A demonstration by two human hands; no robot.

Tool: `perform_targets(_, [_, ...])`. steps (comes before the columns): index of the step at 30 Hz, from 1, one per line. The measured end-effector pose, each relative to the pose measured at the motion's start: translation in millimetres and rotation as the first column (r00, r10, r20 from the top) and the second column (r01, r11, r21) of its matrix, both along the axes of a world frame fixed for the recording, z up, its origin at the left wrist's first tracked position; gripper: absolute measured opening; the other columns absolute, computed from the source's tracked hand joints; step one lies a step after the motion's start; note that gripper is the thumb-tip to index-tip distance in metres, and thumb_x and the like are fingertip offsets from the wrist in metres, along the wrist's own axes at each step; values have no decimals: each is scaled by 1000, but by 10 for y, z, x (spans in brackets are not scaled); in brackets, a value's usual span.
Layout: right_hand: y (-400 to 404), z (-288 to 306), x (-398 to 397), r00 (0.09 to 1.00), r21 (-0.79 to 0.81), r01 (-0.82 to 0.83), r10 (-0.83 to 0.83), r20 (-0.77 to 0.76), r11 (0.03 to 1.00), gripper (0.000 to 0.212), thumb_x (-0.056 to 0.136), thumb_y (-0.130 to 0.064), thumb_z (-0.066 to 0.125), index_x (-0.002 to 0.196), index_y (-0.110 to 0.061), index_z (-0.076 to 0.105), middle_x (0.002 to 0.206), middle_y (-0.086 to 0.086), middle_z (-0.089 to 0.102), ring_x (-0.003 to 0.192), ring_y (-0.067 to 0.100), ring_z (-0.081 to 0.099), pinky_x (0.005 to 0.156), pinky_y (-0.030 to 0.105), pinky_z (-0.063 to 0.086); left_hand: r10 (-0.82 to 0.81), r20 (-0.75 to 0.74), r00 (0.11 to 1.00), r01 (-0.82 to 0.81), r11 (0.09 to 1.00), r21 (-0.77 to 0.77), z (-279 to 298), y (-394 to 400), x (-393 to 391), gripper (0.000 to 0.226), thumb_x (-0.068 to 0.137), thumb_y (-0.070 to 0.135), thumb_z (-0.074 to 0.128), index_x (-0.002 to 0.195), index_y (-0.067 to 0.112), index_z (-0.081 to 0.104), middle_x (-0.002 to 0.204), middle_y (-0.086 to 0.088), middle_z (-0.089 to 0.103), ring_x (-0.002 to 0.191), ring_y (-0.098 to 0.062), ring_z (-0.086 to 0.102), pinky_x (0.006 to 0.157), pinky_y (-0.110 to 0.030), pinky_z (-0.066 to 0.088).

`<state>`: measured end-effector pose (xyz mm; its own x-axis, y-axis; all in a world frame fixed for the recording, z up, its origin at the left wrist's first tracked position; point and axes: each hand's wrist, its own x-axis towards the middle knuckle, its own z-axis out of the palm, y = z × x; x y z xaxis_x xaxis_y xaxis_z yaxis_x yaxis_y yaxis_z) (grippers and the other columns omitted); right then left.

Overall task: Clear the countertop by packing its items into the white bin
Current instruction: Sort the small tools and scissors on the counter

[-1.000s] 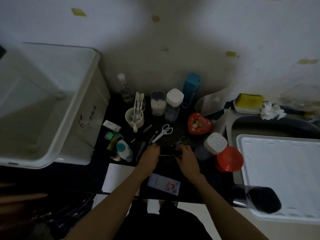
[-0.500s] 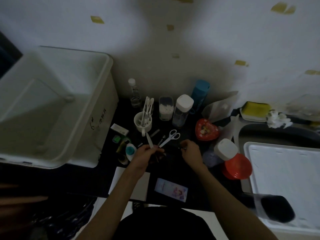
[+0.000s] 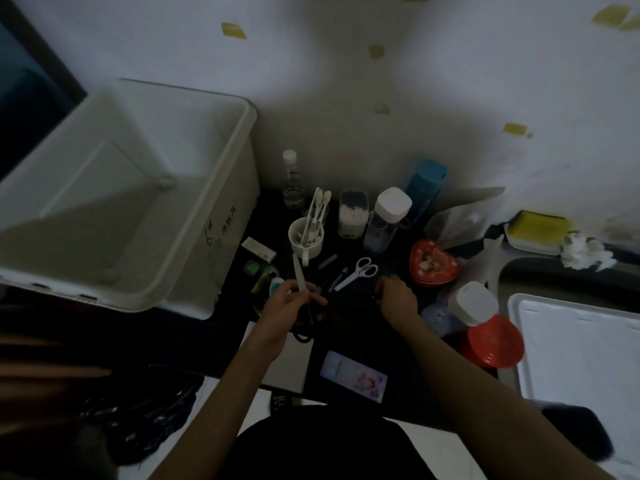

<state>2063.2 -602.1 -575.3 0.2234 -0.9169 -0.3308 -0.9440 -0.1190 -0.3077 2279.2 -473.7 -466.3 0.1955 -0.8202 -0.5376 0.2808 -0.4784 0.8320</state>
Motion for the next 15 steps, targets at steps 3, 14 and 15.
perform_targets(3, [-11, -21, -26, 1000, 10, -30, 30, 1, 999, 13, 84, -9, 62, 95, -14, 61, 110, 8, 54, 95, 30, 62, 75, 38, 53, 6, -11, 1000, -6, 1000, -18, 20, 36, 4, 20, 103, 14, 45, 111, 5, 60, 92, -11, 74, 89, -28, 70, 69, -28, 57])
perform_targets(14, [100, 480, -9, 965, -119, 76, -44, 257, 990, 20, 77, -25, 78, 96, -20, 74, 89, 1, 74, 84, 18, 69, 73, 29, 52, -11, -8, 1000, 10, 995, -98, 36, 47, -147, 24, 103, 20, 44, 111, 5, 61, 95, -9, 73, 85, -24, 69, 64, -26, 55])
perform_targets(15, [135, 559, 18, 924, -114, 104, -54, 378, 988, 20, 76, -26, 80, 94, -19, 75, 86, -1, 75, 81, 13, 69, 74, 27, 54, -13, 3, 1000, 13, 995, -102, 29, 44, -156, 25, 103, 21, 45, 111, 7, 64, 90, -4, 70, 84, -20, 67, 65, -25, 55])
